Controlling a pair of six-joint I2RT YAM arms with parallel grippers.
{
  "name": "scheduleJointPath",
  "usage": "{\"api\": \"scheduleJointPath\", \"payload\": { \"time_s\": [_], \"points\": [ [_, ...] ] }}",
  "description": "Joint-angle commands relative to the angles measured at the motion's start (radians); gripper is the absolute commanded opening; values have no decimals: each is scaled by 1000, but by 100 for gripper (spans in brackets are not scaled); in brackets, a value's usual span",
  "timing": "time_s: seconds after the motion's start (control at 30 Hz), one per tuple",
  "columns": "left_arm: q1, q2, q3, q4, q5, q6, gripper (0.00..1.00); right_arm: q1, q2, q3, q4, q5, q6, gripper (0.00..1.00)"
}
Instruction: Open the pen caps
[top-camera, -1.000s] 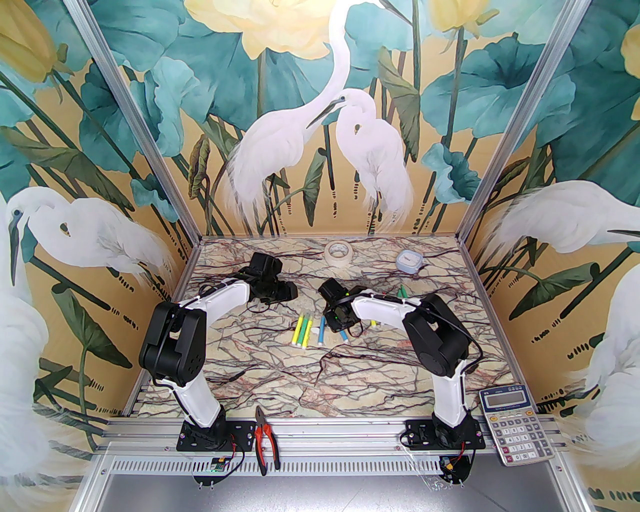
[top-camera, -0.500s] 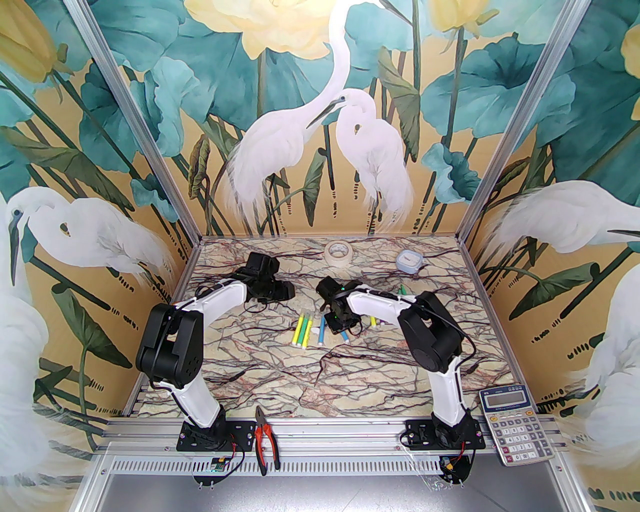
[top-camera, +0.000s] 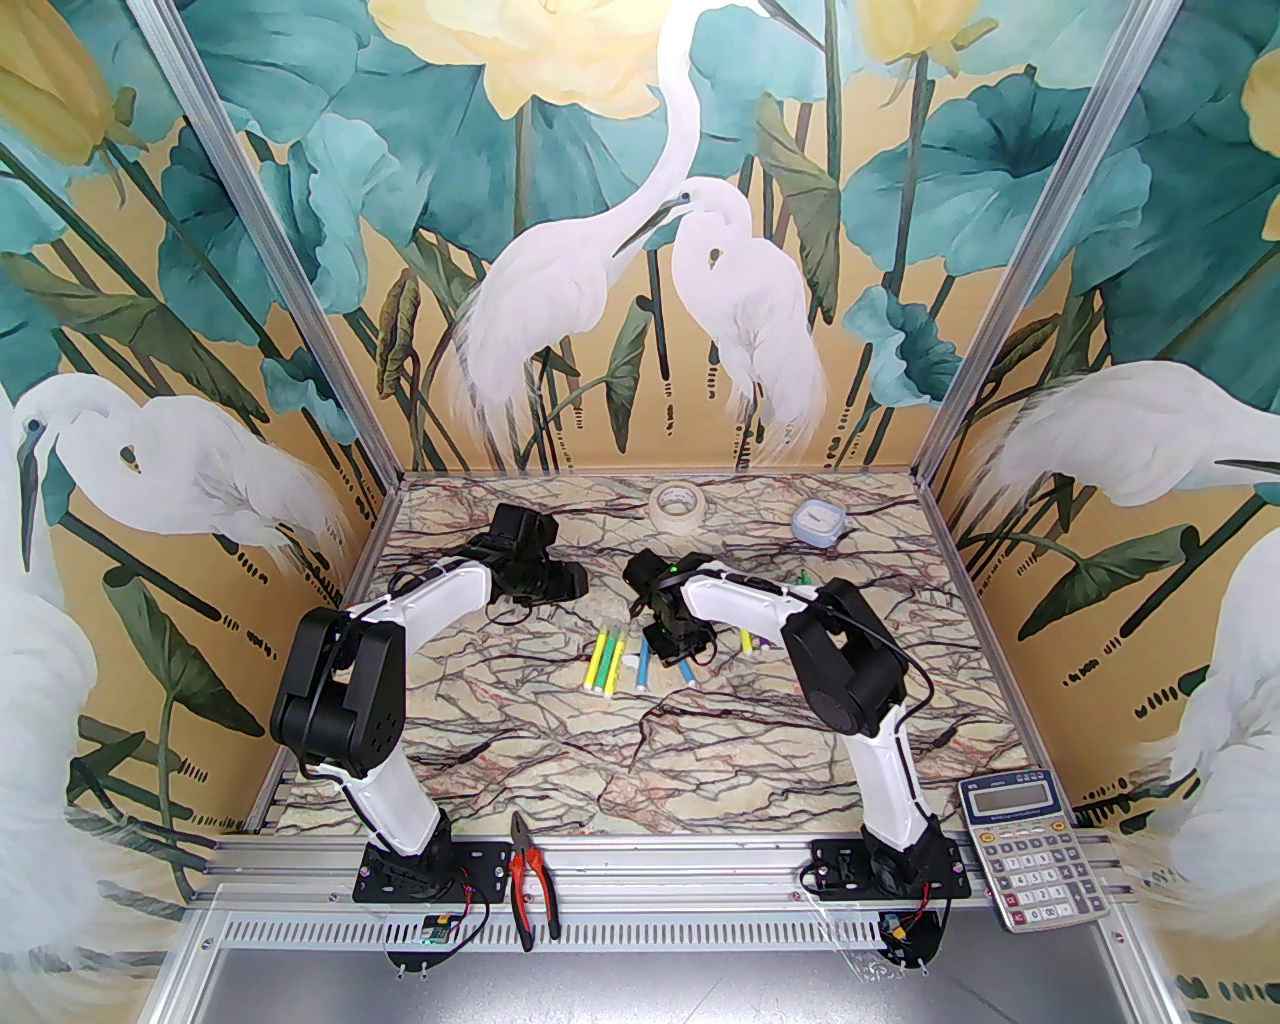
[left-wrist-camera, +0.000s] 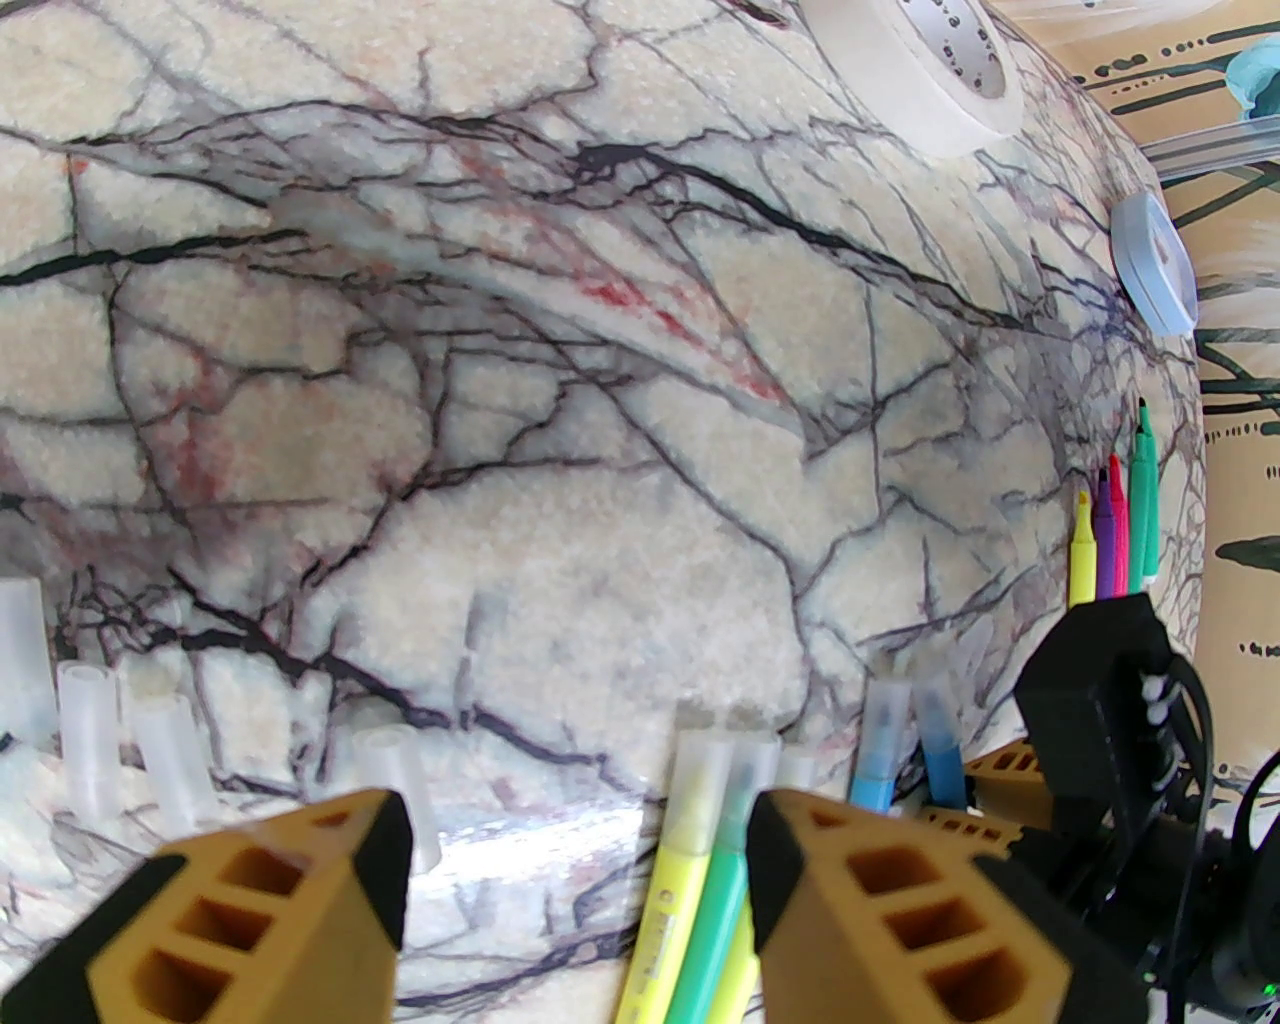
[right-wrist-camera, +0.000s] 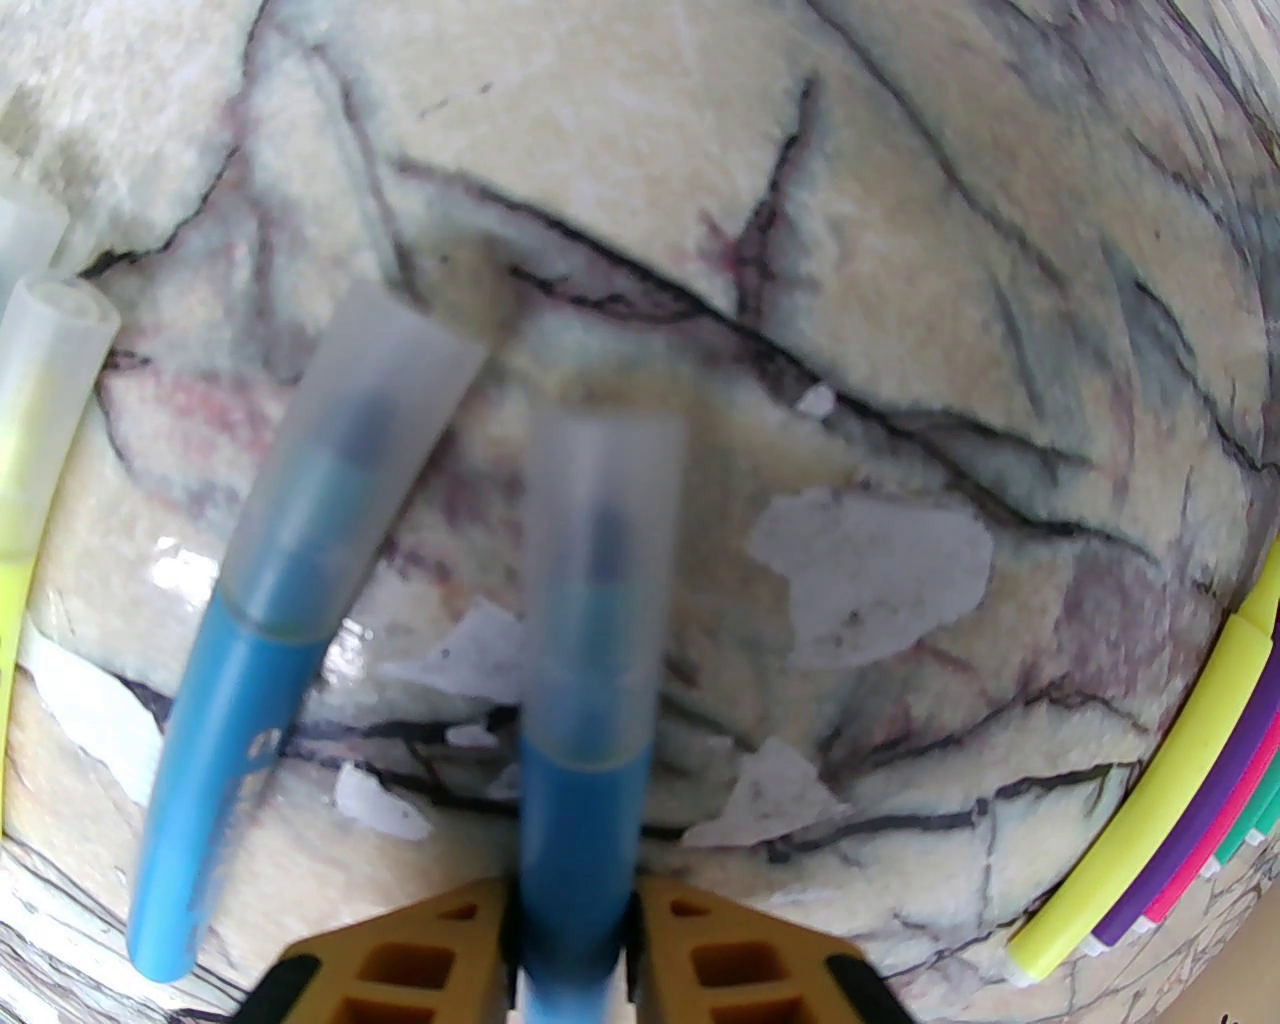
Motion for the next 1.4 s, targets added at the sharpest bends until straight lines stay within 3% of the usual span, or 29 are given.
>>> {"api": "scheduleJointPath", "payload": {
  "time_s": [0.0, 0.23, 0.63, 1.0, 1.37],
  "points": [
    [8, -34, -24, -5, 11, 23, 60, -2, 70, 3, -7, 49, 21, 24],
    [8, -40, -37, 11, 68, 19, 60, -10, 60, -26, 51, 14, 23, 17],
    [6, -43, -62, 106, 256, -25, 60, -78, -173, -236, 330, -148, -25, 1],
    [-10, -21, -53, 219, 476, -83, 59, -113, -286, -341, 476, -242, -73, 0],
    [-66, 44, -15, 284, 593, -117, 58, -113, -377, -391, 608, -317, -90, 0]
  ]
}}
